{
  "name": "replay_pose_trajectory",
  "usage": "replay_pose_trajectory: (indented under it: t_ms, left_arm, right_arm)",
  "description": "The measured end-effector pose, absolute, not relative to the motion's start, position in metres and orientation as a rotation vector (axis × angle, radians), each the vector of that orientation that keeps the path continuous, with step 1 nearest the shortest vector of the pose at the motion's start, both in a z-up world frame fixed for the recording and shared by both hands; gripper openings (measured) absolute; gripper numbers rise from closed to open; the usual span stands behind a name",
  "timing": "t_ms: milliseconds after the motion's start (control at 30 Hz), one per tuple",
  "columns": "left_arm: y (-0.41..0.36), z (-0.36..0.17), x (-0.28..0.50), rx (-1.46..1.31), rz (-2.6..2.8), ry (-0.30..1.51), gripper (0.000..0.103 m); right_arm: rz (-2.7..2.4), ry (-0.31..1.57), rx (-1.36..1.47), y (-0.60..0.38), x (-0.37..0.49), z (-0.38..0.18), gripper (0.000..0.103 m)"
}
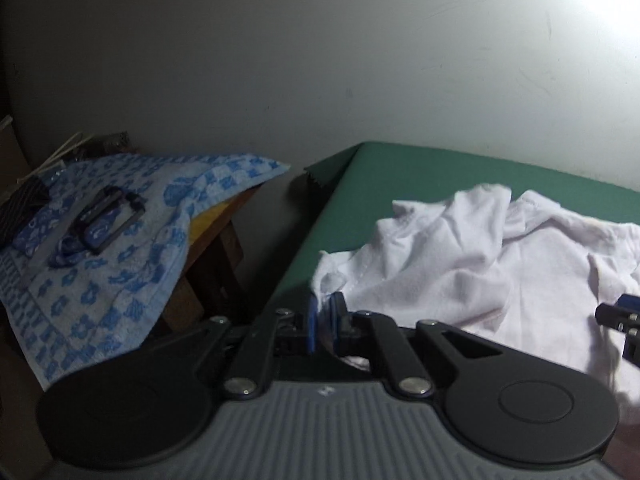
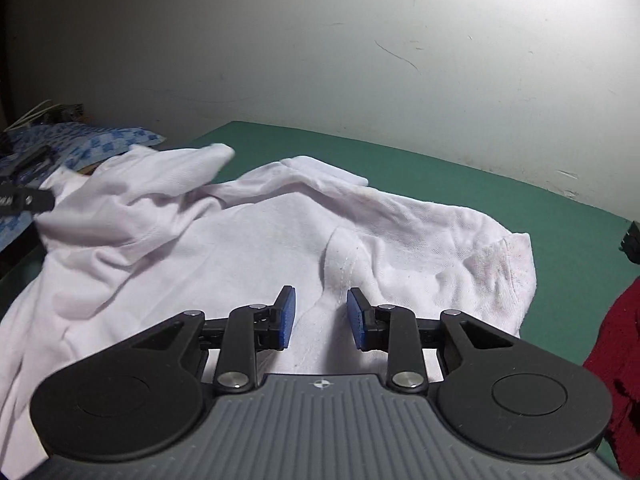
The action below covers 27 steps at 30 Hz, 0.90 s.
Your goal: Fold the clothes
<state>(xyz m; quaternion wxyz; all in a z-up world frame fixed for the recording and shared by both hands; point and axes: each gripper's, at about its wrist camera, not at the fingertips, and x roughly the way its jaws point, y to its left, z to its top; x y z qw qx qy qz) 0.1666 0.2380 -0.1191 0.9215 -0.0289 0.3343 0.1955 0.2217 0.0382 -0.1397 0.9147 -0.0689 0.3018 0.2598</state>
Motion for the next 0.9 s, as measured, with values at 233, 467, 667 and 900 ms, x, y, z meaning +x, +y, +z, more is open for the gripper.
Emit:
replay_pose_trajectory:
  t_ms: [233,467,667,900]
  left_arm:
    - [0.245,-0.145,0.161,-0.072,0.385,0.697,0.004]
    - [0.240,-0.151,0.159,-0.014,0.354,0.662,0.004]
    - [0.236,-0.152,0.158,0.001,0.336,0.650,0.001]
    - [0.238,-0.152,0.156,-0.025,0.308,0.643,0.001]
  right_arm:
    - [0.464,0.604,-0.115,0.053,0.243,-0.140,0.004]
    - [0.499,0.592,-0.061,0.070,0.245,-0.126,0.004]
    - [0.455,0.590,-0.063,0.060,0.216,-0.121,0.051]
    - [0.415,0.570,-0.144,0.084,0.221,-0.141,0.045]
